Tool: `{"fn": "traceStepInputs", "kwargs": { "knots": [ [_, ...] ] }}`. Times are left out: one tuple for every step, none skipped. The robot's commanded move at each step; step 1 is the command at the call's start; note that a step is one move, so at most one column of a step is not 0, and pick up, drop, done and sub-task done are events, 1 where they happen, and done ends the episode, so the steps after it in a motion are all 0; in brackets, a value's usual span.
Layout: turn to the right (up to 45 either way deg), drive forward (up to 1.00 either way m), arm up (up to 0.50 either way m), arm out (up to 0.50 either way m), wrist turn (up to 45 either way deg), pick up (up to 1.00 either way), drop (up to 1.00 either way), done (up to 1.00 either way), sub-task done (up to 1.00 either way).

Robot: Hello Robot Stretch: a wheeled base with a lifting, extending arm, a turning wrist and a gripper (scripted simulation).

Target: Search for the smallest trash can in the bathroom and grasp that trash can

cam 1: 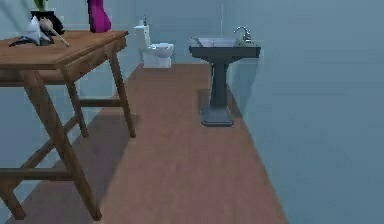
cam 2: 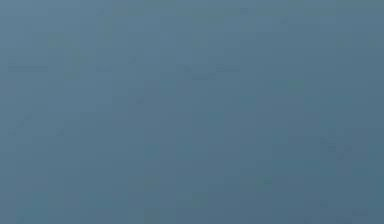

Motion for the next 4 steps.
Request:
{"fn": "traceStepInputs", "kwargs": {
  "knots": [
    [0.0,1.00,0.00,0.00,0.0,0.00,0.00,0.00,0.00],
    [0.0,0.80,0.00,0.00,0.0,0.00,0.00,0.00,0.00],
    [-33.0,0.00,0.00,0.00,0.0,0.00,0.00,0.00,0.00],
    [0.0,0.50,0.00,0.00,0.0,0.00,0.00,0.00,0.00]
  ]
}}
